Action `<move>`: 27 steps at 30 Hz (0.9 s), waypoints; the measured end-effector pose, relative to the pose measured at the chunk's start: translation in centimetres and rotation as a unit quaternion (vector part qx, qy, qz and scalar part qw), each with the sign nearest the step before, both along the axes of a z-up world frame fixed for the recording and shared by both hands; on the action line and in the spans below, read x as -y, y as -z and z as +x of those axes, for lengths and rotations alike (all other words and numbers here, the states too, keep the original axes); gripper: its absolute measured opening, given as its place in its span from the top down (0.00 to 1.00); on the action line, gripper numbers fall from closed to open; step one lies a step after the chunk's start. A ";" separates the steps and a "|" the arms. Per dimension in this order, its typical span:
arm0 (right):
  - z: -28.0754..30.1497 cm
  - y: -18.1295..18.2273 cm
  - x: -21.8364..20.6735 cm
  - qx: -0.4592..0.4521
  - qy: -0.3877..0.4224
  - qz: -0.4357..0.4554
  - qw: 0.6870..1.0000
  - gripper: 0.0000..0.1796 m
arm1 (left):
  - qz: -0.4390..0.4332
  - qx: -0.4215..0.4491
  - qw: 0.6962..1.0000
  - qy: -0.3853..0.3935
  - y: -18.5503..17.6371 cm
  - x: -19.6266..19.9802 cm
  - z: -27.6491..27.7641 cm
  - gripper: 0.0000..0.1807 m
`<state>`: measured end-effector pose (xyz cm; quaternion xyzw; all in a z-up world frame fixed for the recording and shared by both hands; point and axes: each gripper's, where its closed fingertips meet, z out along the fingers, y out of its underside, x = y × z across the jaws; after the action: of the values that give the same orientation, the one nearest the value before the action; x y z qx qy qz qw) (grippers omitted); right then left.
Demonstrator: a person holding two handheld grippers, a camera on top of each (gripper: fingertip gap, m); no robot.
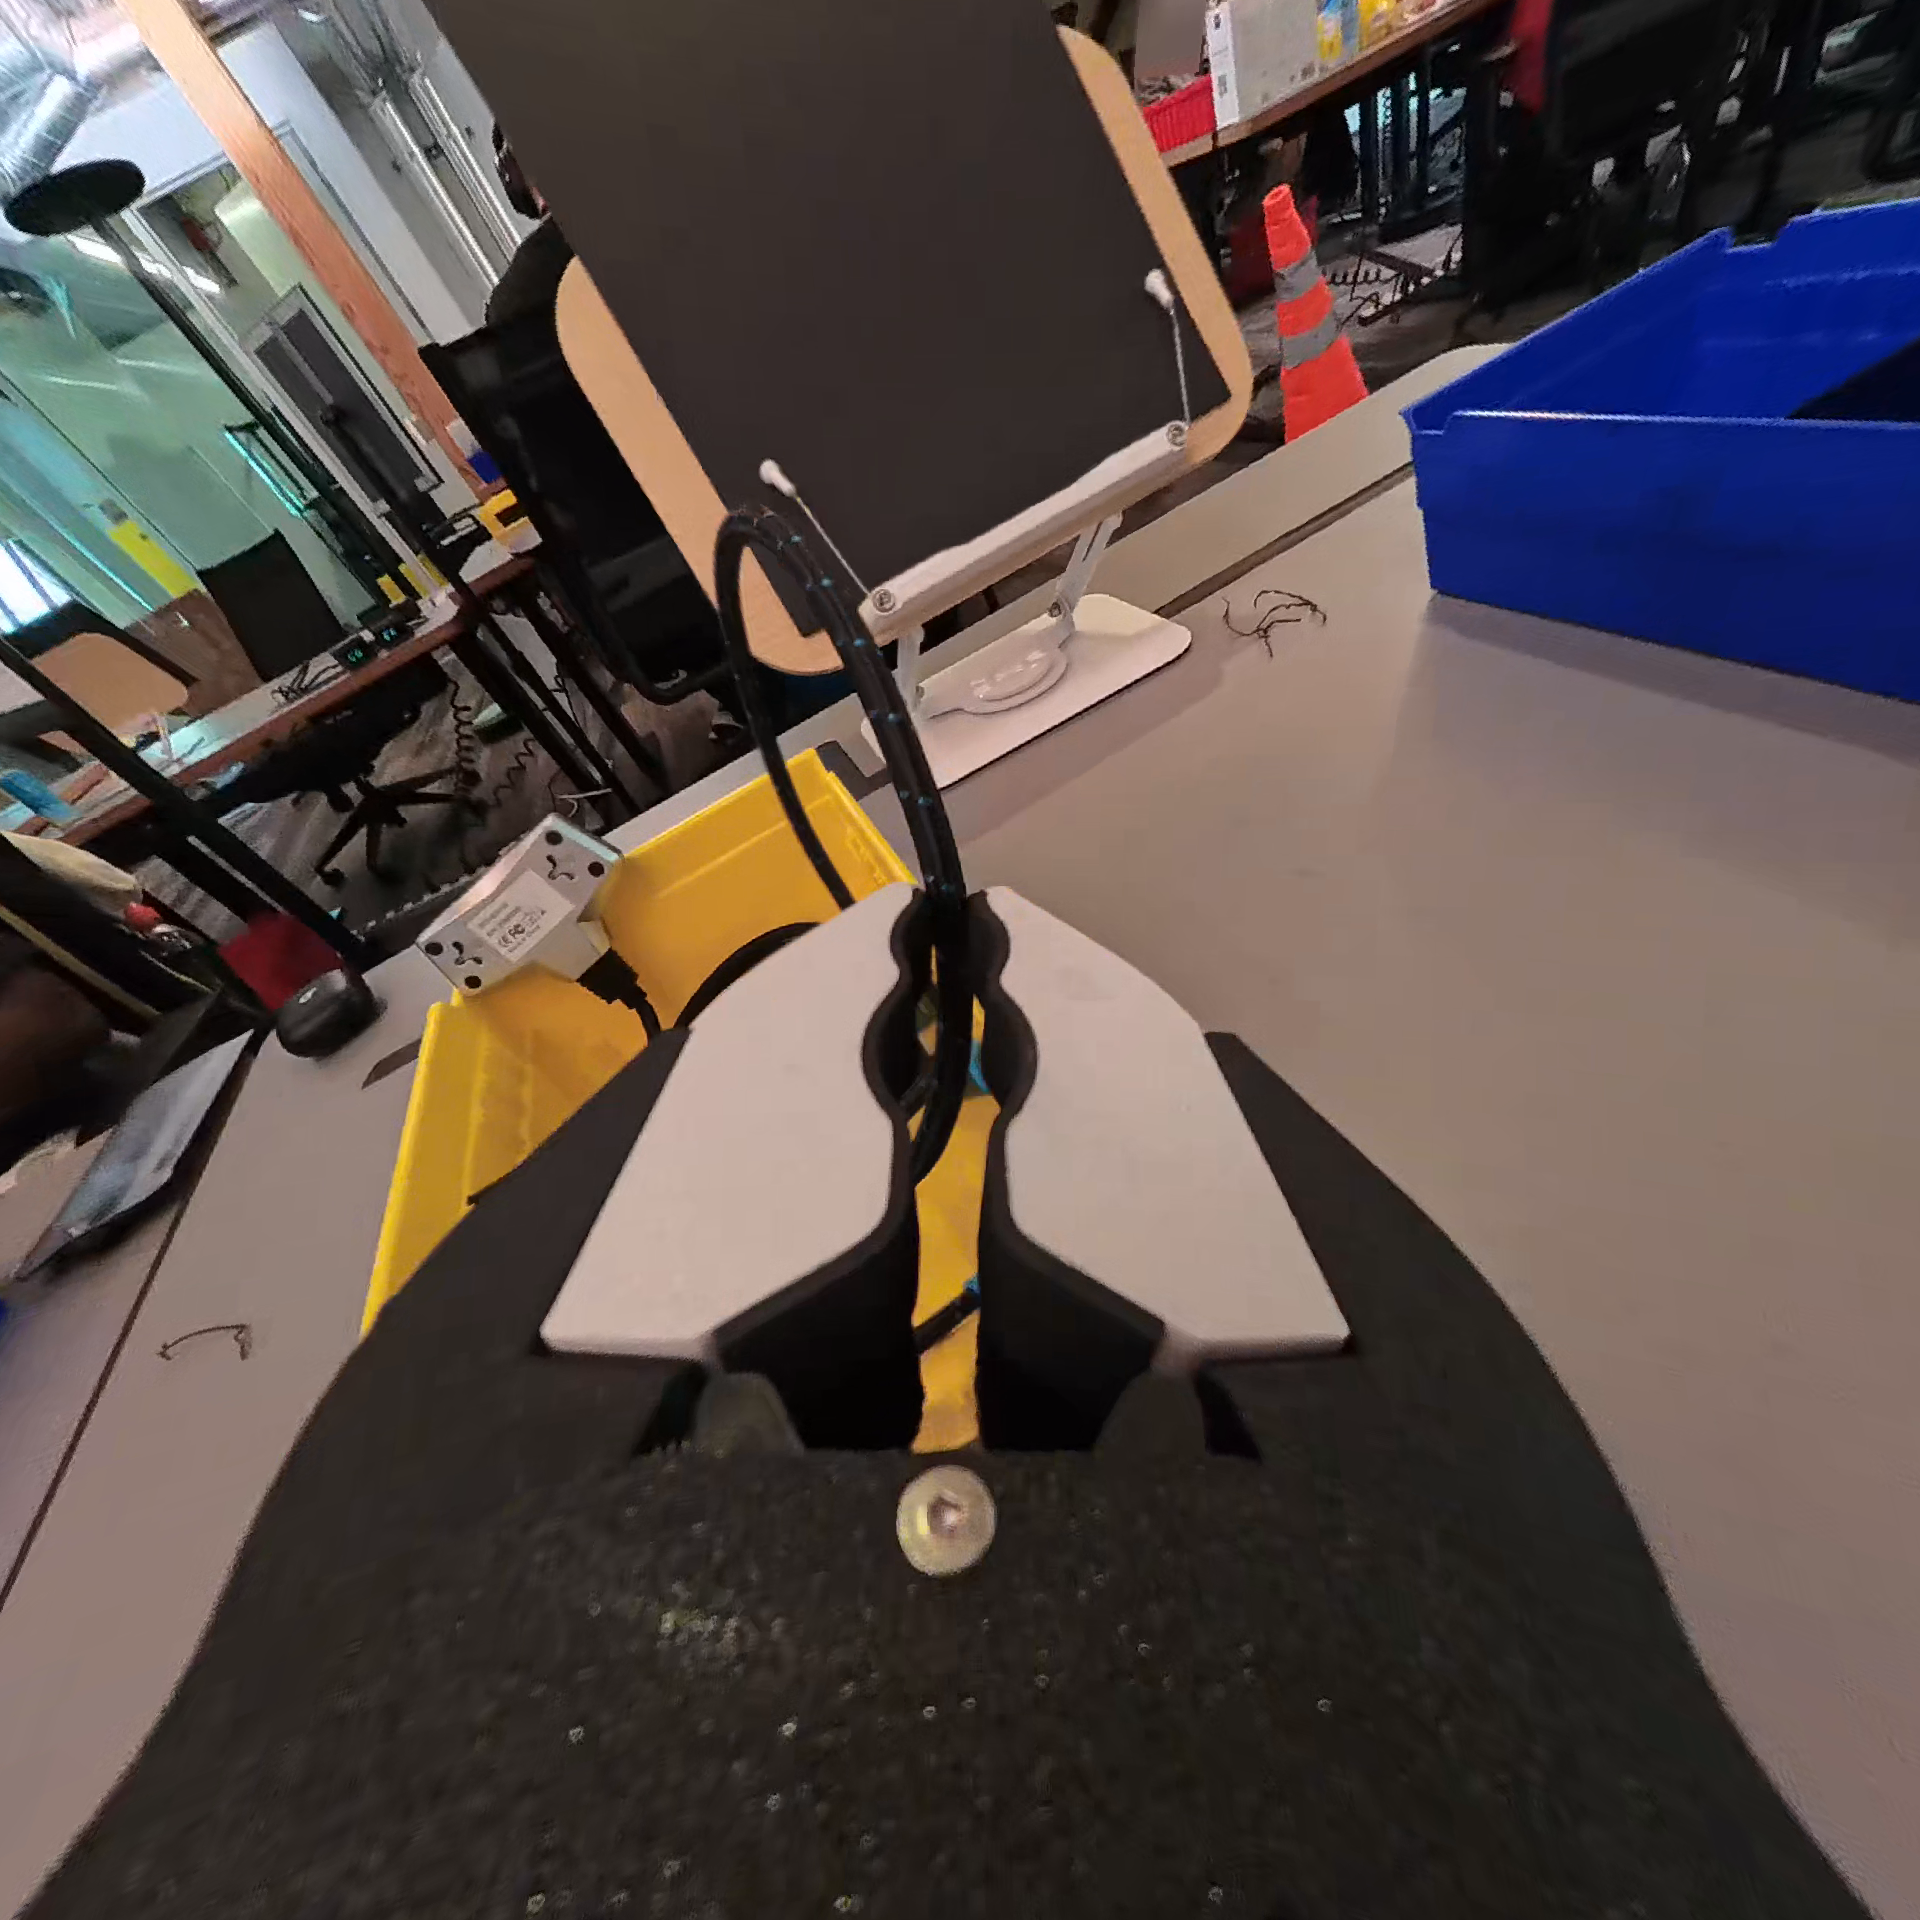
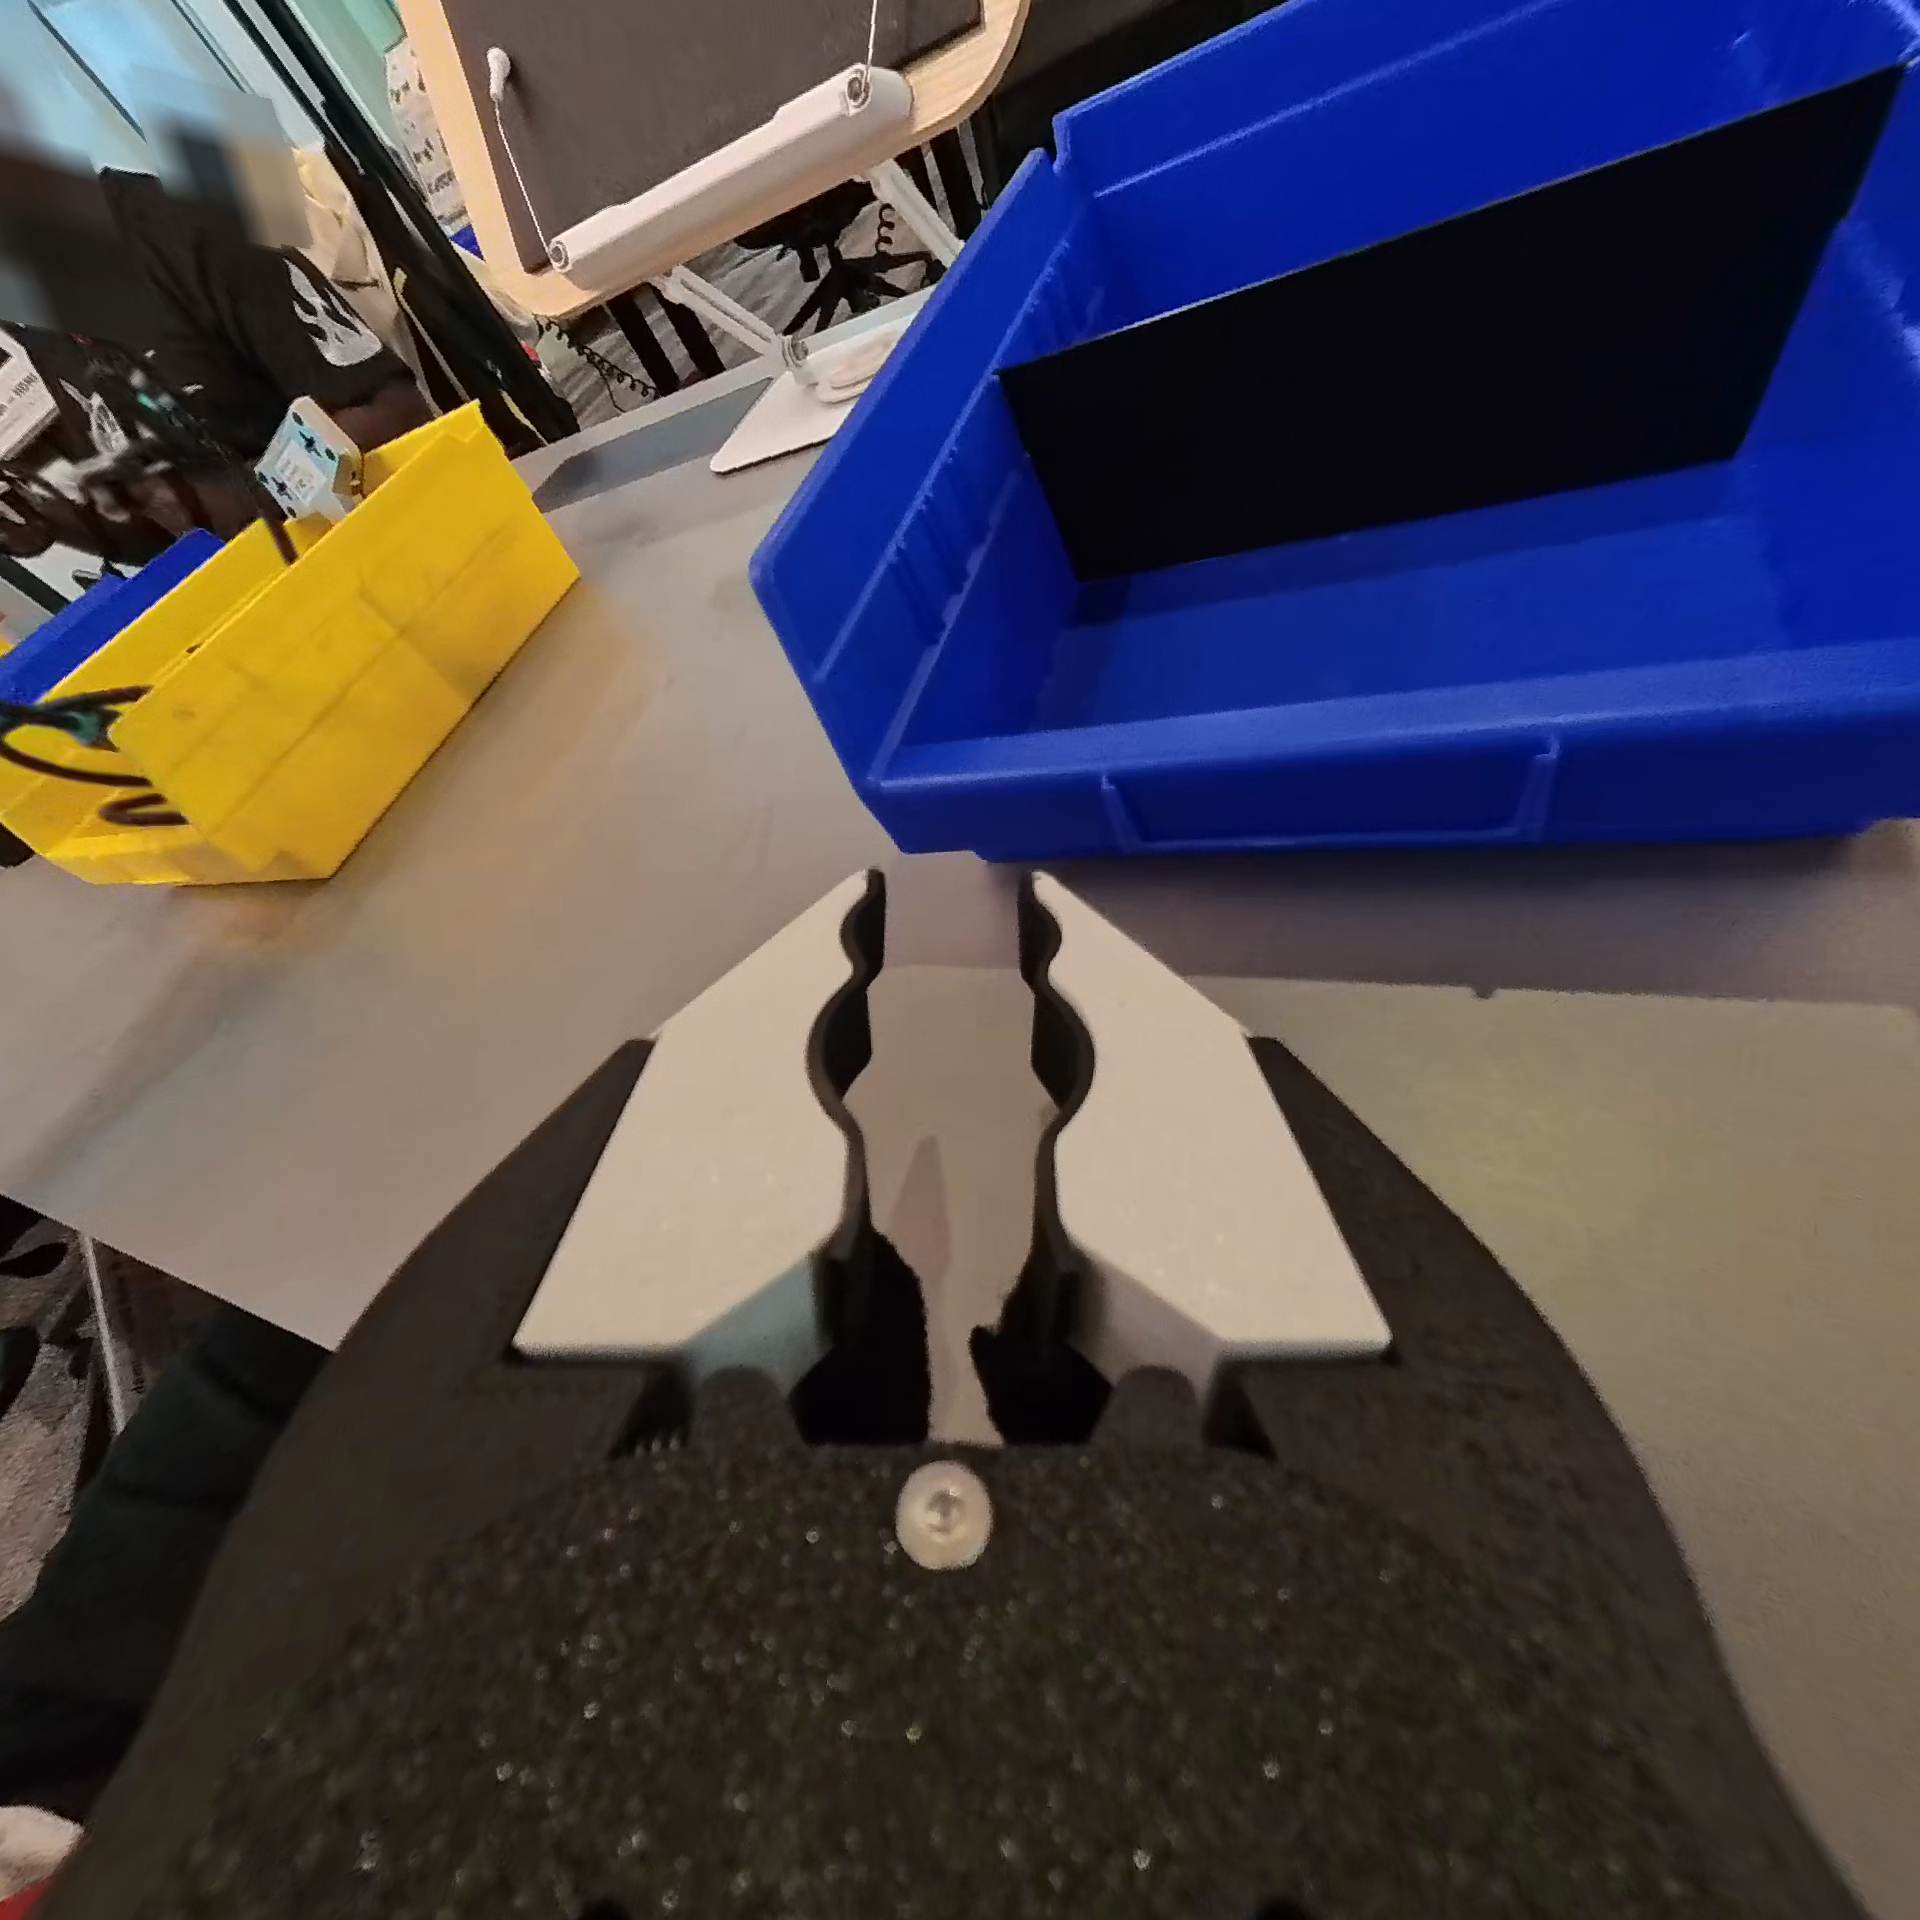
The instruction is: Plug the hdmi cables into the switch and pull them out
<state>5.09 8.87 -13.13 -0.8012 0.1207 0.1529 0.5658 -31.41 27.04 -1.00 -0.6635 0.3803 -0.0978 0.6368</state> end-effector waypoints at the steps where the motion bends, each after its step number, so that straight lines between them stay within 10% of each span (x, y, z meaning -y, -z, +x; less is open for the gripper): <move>1: -0.1 0.0 0.0 -0.001 -0.002 -0.001 1.000 0.86 | -0.008 0.010 1.000 -0.005 -0.1 -0.7 -0.4 0.97; 8: -0.7 0.2 -0.3 -0.006 -0.015 -0.005 1.000 0.86 | -0.094 0.210 0.973 0.017 -4.8 -5.9 -3.3 0.97; 24: -1.3 0.5 -0.5 -0.017 -0.029 -0.012 0.999 0.86 | -0.362 0.568 0.717 0.180 -6.4 -7.9 -4.6 0.96; 27: -1.4 0.6 -0.5 -0.021 -0.031 -0.013 0.999 0.86 | -0.387 0.546 0.711 0.215 -6.4 -6.7 -3.4 0.96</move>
<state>3.71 9.38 -13.70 -0.8083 0.1099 0.1853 0.5479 -34.86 33.78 5.43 -0.5834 0.0278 -0.7159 0.3826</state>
